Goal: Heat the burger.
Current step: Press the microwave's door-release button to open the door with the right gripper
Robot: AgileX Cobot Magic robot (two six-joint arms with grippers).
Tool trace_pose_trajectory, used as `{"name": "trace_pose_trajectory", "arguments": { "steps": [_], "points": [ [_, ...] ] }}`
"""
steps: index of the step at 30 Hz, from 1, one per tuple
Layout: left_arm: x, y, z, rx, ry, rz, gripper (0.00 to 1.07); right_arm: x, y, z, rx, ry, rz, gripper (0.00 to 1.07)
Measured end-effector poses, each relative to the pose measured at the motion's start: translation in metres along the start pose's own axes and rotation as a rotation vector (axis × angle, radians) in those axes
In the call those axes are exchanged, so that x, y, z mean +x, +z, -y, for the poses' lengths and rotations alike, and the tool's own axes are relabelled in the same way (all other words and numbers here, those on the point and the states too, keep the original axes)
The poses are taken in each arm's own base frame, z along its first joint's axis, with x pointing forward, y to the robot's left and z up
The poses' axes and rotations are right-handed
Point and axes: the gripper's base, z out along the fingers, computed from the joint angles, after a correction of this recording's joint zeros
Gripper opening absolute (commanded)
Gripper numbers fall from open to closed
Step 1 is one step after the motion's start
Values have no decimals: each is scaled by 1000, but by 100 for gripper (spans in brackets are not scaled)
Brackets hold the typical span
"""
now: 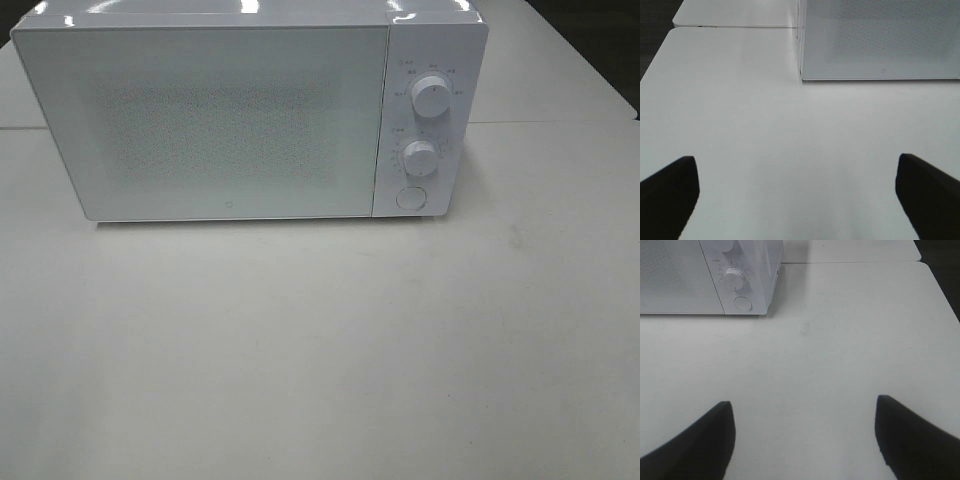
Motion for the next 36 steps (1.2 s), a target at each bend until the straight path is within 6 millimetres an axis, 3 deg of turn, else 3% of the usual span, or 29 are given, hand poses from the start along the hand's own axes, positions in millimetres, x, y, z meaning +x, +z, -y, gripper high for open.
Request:
{"name": "trace_pose_trajectory", "arguments": {
  "steps": [8, 15, 24, 26, 32, 36],
  "points": [
    [0, 0, 0, 0, 0, 0, 101, -1, -1, 0, 0, -3, 4, 76],
    [0, 0, 0, 0, 0, 0, 101, -20, -2, -1, -2, -4, 16, 76],
    [0, 0, 0, 0, 0, 0, 101, -49, 21, -5, -11, -12, 62, 76],
    [0, 0, 0, 0, 0, 0, 101, -60, 34, -6, -15, -15, 71, 76],
    [0, 0, 0, 0, 0, 0, 101, -70, 49, -8, -18, -19, 68, 76],
    [0, 0, 0, 0, 0, 0, 101, -81, 72, -10, -22, -24, 45, 76]
  ]
}}
